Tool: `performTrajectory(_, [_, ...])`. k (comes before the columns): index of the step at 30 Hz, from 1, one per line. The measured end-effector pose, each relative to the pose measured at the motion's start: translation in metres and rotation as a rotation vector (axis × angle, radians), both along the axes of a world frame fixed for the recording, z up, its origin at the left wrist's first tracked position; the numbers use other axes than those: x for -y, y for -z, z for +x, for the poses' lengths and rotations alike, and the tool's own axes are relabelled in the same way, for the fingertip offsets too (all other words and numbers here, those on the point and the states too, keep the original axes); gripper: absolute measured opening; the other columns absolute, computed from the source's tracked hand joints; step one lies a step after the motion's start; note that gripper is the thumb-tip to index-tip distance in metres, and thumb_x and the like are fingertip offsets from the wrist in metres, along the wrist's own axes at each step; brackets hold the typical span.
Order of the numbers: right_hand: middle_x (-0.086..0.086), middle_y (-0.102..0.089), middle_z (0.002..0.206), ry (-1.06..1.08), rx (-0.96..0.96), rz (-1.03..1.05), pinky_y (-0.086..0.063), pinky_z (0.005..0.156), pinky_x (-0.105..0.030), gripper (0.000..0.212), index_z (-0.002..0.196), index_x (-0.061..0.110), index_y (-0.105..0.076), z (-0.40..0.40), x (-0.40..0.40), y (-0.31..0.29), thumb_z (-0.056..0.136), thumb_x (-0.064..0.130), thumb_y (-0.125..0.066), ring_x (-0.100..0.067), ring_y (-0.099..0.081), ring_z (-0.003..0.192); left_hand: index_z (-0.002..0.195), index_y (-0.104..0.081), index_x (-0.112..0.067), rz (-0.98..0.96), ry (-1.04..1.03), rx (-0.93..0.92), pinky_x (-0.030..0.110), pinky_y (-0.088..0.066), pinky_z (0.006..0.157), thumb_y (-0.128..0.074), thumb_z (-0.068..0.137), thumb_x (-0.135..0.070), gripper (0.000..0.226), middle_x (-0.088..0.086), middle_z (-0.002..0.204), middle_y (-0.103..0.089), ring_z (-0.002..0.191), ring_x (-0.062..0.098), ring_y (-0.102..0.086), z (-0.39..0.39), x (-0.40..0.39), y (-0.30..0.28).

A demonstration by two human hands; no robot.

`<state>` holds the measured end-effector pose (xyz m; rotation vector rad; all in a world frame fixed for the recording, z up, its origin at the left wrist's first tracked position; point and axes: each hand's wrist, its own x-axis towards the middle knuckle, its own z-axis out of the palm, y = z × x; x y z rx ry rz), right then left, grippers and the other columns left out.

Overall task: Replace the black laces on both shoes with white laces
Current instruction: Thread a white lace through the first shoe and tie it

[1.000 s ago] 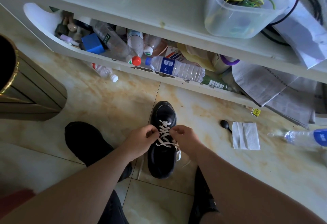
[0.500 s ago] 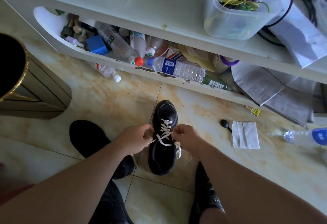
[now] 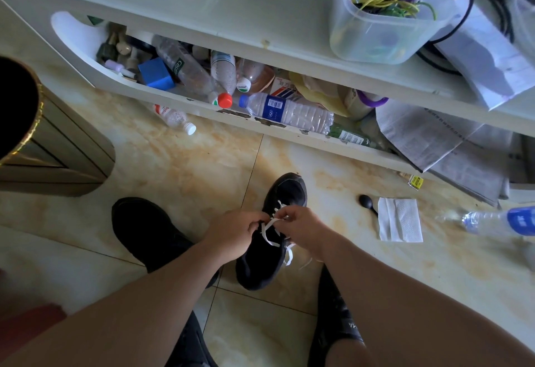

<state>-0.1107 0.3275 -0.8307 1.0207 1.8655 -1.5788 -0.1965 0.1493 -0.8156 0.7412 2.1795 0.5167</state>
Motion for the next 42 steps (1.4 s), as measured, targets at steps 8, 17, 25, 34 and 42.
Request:
performTrajectory(8, [-0.006, -0.065, 0.076, 0.062, 0.033, -0.029, -0.057, 0.067, -0.029, 0.013, 0.085, 0.017, -0.074, 0.004, -0.001, 0.004, 0.093, 0.006, -0.070, -0.019, -0.061, 0.070, 0.103, -0.065, -0.029, 0.033, 0.025, -0.124, 0.038, -0.051, 0.070, -0.050, 0.107, -0.025, 0.016, -0.007, 0.086, -0.066, 0.077, 0.016, -0.060, 0.005, -0.004, 0.012])
performTrajectory(17, [-0.007, -0.062, 0.083, 0.336, 0.090, -0.263, -0.056, 0.071, -0.031, 0.021, 0.088, 0.012, -0.065, 0.005, 0.006, 0.001, 0.091, -0.006, -0.055, -0.018, -0.062, 0.073, 0.092, -0.052, -0.030, 0.108, -0.158, -0.032, 0.030, -0.035, 0.055, -0.045, 0.109, -0.018, 0.023, -0.004, 0.070, -0.057, 0.062, 0.012, -0.054, 0.008, -0.004, 0.004])
performTrajectory(25, [-0.012, -0.060, 0.080, 0.160, 0.129, -0.088, -0.053, 0.069, -0.035, 0.015, 0.083, 0.007, -0.069, -0.001, 0.015, 0.001, 0.086, -0.002, -0.057, -0.023, -0.058, 0.072, 0.102, -0.065, -0.030, 0.027, -0.173, 0.143, 0.027, -0.042, 0.058, -0.050, 0.105, -0.024, 0.016, -0.004, 0.080, -0.067, 0.068, 0.012, -0.061, 0.000, 0.003, 0.004])
performTrajectory(34, [0.014, -0.072, 0.105, -0.276, -0.007, 0.293, -0.041, 0.050, -0.010, 0.029, 0.103, 0.043, -0.077, 0.003, 0.019, 0.000, 0.095, 0.021, -0.061, -0.005, -0.059, 0.066, 0.101, -0.066, -0.035, -0.002, -0.256, 0.127, 0.022, -0.044, 0.055, -0.056, 0.099, -0.022, 0.017, -0.006, 0.074, -0.070, 0.064, 0.006, -0.064, -0.004, 0.004, 0.008])
performTrajectory(42, [0.000, -0.063, 0.114, -0.622, -0.075, 0.479, -0.049, 0.071, -0.024, 0.025, 0.118, 0.028, -0.073, -0.004, 0.021, 0.004, 0.103, 0.017, -0.056, -0.014, -0.058, 0.090, 0.102, -0.067, -0.035, 0.025, -0.311, 0.192, 0.031, -0.056, 0.073, -0.045, 0.106, -0.013, 0.031, -0.010, 0.090, -0.073, 0.083, 0.014, -0.069, 0.000, 0.005, 0.014])
